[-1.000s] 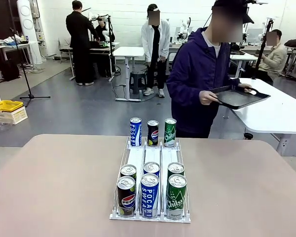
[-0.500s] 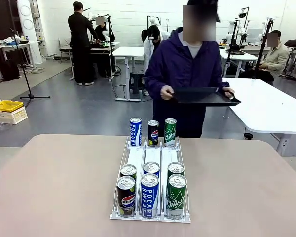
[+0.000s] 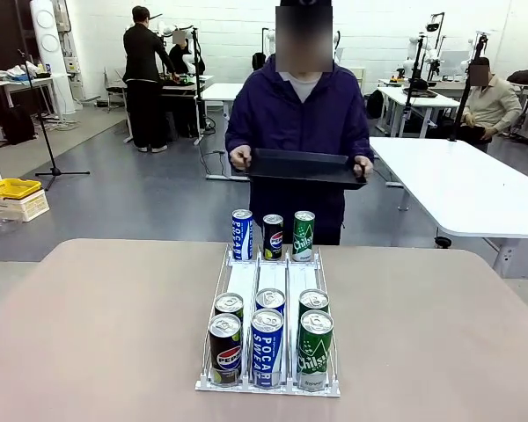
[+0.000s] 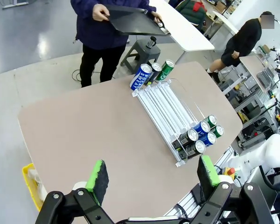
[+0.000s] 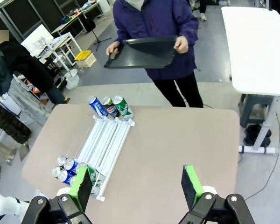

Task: Retrieve and hand over the desired beverage to the person.
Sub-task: Pick up a can of the same type that the person held from the Automatic Can Dispenser.

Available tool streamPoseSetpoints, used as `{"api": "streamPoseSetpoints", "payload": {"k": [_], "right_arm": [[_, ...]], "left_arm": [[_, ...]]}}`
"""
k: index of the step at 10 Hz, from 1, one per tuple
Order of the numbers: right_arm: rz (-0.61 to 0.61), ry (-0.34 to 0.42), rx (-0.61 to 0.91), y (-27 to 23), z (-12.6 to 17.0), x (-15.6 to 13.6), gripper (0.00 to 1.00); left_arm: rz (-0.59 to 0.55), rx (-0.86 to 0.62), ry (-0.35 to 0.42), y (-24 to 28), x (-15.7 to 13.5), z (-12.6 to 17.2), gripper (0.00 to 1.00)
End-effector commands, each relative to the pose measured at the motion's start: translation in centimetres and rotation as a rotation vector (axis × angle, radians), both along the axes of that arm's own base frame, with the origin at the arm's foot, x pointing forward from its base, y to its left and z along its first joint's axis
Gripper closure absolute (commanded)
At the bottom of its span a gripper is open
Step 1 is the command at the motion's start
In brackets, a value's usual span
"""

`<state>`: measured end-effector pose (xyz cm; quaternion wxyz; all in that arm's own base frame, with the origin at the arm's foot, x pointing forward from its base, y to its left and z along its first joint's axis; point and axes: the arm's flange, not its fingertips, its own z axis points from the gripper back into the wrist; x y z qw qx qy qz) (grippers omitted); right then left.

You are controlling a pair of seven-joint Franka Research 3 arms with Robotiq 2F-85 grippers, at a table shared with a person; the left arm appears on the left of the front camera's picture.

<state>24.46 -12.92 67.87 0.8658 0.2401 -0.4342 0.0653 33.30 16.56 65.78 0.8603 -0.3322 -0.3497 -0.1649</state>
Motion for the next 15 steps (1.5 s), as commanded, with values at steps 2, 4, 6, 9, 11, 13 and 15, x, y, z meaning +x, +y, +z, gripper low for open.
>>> {"api": "streamPoseSetpoints", "payload": {"k": [2, 4, 6, 9, 11, 13, 15], "right_arm": [[0.008, -0.010, 0.011, -0.08, -0.04, 0.34, 0.00], [0.008, -0.010, 0.011, -0.08, -0.04, 0.34, 0.00], [0.008, -0.010, 0.011, -0.08, -0.04, 0.34, 0.00], [0.008, -0.010, 0.011, -0.08, -0.04, 0.34, 0.00], [0.008, -0.010, 0.011, -0.08, -0.04, 0.34, 0.00], [0.008, -0.010, 0.011, -0.08, -0.04, 0.34, 0.00], [0.008, -0.010, 0.011, -0.08, -0.04, 0.34, 0.00]], "left_arm": [[-0.016, -0.006, -0.021, 0.18, 0.10, 0.15, 0.00], [-0.016, -0.006, -0.021, 0.18, 0.10, 0.15, 0.00], [-0.016, -0.006, -0.021, 0.18, 0.10, 0.15, 0.00], [-0.016, -0.006, -0.021, 0.18, 0.10, 0.15, 0.00], [-0.016, -0.006, -0.021, 0.18, 0.10, 0.15, 0.00], [-0.016, -0.006, -0.021, 0.18, 0.10, 0.15, 0.00], [-0.016, -0.006, -0.021, 0.18, 0.10, 0.15, 0.00]]}}
